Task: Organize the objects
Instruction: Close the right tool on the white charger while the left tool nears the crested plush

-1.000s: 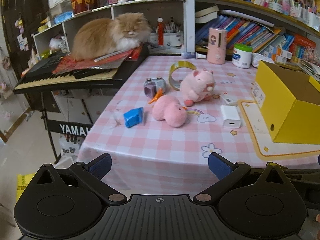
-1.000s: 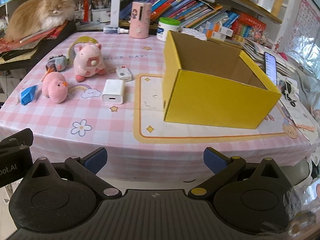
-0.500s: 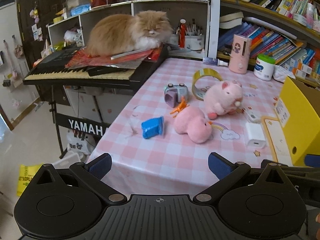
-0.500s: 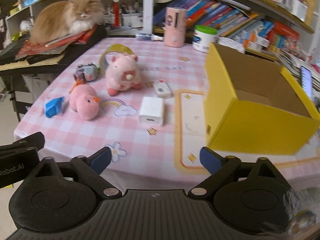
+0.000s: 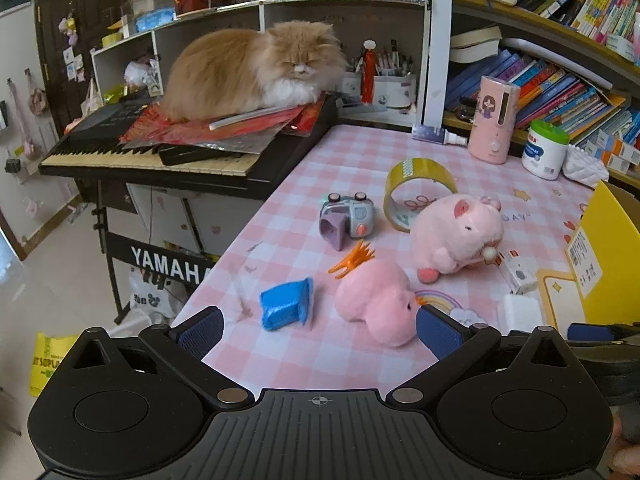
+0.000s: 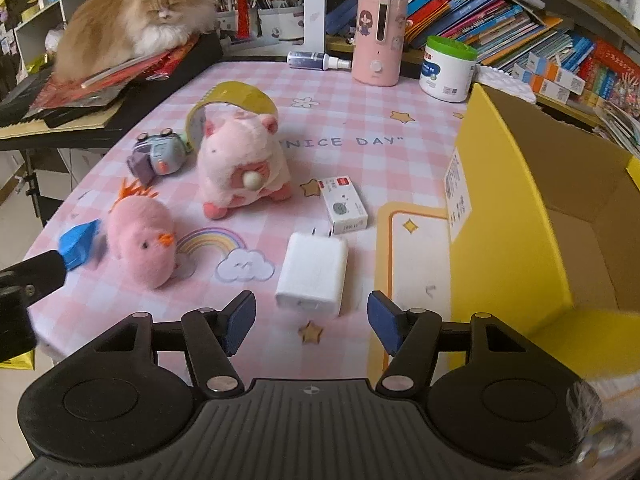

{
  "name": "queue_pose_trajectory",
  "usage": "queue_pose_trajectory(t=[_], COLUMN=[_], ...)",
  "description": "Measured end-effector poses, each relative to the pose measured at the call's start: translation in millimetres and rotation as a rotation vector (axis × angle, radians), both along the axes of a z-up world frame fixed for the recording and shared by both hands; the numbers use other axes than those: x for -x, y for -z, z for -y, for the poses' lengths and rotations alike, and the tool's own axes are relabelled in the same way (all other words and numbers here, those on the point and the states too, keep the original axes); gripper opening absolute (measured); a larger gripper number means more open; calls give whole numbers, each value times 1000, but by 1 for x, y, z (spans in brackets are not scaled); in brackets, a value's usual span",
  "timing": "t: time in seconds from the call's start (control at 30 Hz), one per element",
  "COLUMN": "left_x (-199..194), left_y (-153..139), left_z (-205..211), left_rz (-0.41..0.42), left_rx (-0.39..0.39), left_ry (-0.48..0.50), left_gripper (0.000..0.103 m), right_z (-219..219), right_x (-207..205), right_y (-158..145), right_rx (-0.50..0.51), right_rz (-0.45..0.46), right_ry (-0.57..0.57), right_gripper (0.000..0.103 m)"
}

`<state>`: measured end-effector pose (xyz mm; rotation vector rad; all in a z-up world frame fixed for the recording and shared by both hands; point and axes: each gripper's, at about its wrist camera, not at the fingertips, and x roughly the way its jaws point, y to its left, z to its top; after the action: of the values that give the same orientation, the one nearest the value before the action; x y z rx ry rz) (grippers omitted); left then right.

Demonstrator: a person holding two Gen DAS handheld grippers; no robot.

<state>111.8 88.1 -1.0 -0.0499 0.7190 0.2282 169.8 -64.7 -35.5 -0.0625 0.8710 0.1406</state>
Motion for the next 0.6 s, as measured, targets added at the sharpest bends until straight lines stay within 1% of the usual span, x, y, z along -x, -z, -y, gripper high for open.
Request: queue_pose_trajectory(t=[0.17, 0.33, 0.4, 0.47, 0.5, 0.6], left_x=[-14, -25, -30, -34, -36, -42], left_y=[2, 5, 7, 8, 8, 9], left_z=[0, 1, 3, 5, 6, 7], left_rz=[0, -2, -5, -6, -6, -8], left_rx=[8, 36, 42, 45, 48, 60], left_ry=[4, 15, 21, 28, 31, 36], left_gripper=[103, 103, 103, 103, 103, 102], right_z=[-2, -6, -6, -7, -6, -5], right_x=[-25, -42, -45, -47, -48, -51], right_y=[14, 28, 29, 30, 29, 28], right_rx=[11, 33, 22, 17, 14, 0], right_rz=[-46, -106, -103, -101, -100, -103], right_ry=[-15, -40, -48, -67, -73, -96], right_gripper=[61, 55, 54, 49, 43, 42])
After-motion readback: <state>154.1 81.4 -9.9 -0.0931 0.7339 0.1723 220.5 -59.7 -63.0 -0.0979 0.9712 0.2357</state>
